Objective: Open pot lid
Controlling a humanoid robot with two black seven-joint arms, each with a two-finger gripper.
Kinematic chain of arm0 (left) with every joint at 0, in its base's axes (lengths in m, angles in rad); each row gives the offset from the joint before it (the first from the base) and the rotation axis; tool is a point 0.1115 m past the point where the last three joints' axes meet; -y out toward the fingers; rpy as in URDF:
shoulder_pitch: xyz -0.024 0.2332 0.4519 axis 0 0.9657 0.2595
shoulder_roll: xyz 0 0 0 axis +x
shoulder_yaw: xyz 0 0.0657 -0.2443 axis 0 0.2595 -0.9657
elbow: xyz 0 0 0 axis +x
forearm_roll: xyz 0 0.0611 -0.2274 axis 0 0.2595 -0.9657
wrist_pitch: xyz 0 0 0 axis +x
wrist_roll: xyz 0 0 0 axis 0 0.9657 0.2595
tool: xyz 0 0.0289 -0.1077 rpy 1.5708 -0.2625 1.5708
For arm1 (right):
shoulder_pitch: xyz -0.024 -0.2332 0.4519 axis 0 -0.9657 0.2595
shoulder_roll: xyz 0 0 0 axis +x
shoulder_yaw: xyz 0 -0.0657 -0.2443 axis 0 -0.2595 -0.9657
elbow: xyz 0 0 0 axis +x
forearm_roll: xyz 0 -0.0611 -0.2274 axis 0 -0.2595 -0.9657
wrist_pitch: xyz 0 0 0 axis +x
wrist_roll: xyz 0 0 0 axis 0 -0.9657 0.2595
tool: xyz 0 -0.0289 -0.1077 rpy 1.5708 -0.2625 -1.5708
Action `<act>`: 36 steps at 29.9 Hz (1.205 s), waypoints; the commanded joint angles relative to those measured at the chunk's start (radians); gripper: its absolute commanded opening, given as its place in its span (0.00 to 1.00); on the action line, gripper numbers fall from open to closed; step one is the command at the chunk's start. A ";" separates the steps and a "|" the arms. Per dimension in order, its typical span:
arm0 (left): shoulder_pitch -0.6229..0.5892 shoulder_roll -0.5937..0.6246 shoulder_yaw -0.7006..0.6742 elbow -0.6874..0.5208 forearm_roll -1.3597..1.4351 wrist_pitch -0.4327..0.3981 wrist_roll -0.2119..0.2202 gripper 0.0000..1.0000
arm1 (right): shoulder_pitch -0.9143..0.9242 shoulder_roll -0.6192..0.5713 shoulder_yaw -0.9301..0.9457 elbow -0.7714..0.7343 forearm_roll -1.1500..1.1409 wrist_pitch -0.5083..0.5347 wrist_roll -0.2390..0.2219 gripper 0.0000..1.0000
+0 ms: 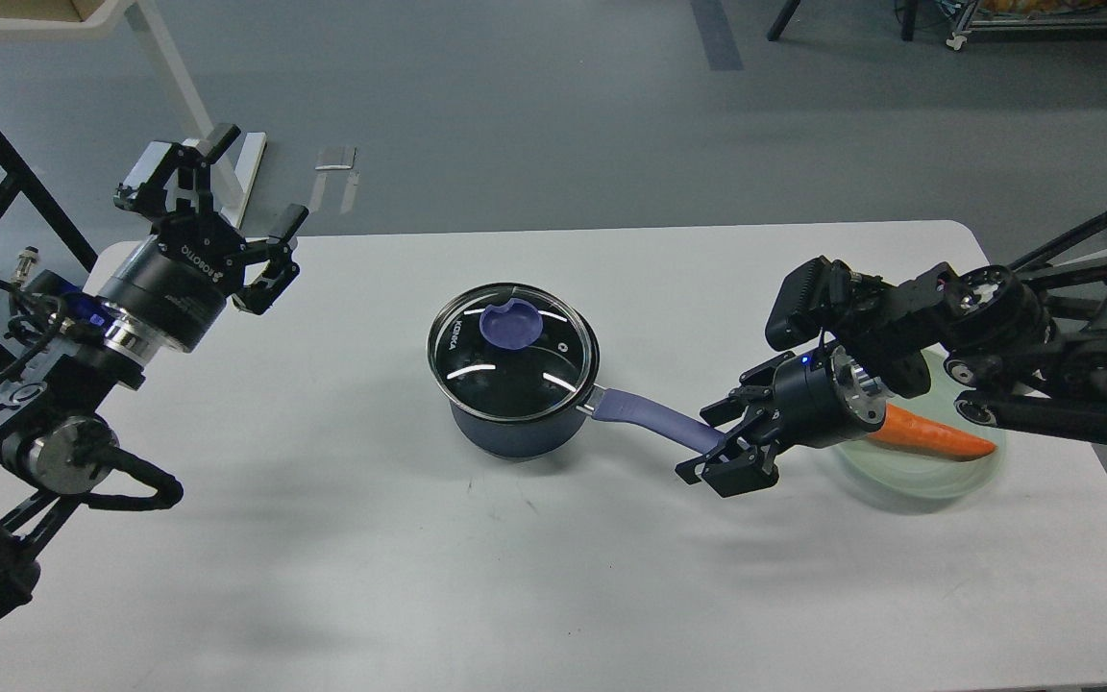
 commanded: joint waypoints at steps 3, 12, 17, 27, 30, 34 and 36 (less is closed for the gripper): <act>0.000 0.000 -0.001 -0.003 0.000 0.000 0.000 0.99 | -0.004 0.016 -0.006 -0.026 0.000 -0.009 0.000 0.69; 0.001 0.000 0.002 -0.022 0.001 0.006 0.000 0.99 | -0.011 0.053 -0.034 -0.066 0.001 -0.062 0.000 0.46; 0.001 0.000 0.003 -0.022 0.017 0.008 0.000 0.99 | -0.011 0.054 -0.032 -0.066 0.005 -0.062 0.000 0.34; -0.043 0.017 0.003 -0.022 0.278 -0.006 0.000 0.99 | -0.011 0.054 -0.034 -0.064 0.006 -0.062 0.000 0.31; -0.115 0.030 0.003 -0.041 0.582 -0.030 -0.035 0.99 | -0.011 0.054 -0.034 -0.064 0.008 -0.062 0.000 0.31; -0.222 0.040 0.044 -0.075 0.895 -0.041 -0.061 0.99 | -0.011 0.054 -0.034 -0.063 0.009 -0.062 0.000 0.31; -0.291 0.043 0.119 -0.079 1.036 -0.032 -0.061 0.99 | -0.011 0.054 -0.034 -0.061 0.011 -0.062 0.000 0.31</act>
